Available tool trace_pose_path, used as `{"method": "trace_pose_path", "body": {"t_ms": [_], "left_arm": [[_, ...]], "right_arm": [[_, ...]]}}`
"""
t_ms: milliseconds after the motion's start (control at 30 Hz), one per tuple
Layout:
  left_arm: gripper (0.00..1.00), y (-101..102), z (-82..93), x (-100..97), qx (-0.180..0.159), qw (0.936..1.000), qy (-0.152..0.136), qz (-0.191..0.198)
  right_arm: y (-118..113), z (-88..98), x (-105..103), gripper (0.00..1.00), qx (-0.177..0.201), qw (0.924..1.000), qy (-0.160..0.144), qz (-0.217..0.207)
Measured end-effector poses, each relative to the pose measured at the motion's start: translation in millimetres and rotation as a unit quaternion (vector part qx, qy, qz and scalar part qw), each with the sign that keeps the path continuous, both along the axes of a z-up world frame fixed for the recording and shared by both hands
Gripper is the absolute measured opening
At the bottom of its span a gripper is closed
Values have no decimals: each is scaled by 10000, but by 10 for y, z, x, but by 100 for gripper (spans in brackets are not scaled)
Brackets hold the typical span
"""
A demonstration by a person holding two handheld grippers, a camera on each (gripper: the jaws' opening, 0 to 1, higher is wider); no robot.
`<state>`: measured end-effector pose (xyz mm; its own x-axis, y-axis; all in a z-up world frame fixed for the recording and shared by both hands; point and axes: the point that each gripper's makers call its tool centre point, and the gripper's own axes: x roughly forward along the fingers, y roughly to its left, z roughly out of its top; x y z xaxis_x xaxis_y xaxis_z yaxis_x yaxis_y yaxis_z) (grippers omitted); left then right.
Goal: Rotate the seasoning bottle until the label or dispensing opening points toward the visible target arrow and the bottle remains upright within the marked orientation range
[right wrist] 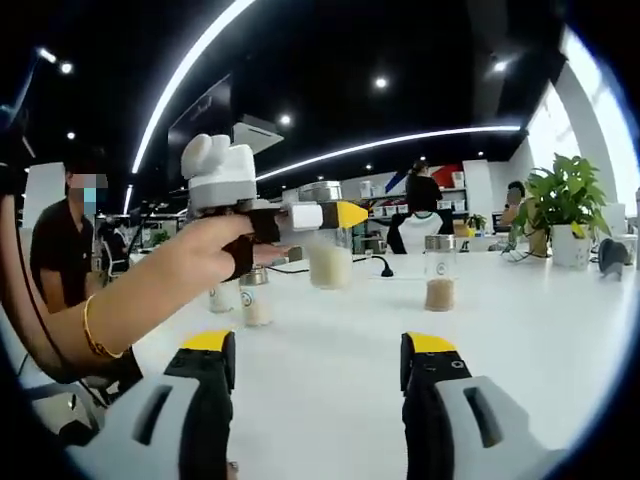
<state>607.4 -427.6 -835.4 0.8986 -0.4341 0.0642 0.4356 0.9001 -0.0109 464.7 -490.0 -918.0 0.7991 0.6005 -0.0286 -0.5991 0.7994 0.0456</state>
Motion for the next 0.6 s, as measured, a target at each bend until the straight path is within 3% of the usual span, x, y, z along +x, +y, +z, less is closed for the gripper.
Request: {"method": "trace_pose_path", "body": {"t_ms": [233,600], "left_arm": [[46,26,-162,-89,8,9997,215,-61],[46,-111,-158,-327,89,9987,219,-459]], "right_arm": [[43,-12,-25,67,-21,10000,7,48],[79,-24,-32,66,-41,9999,17,111]]}}
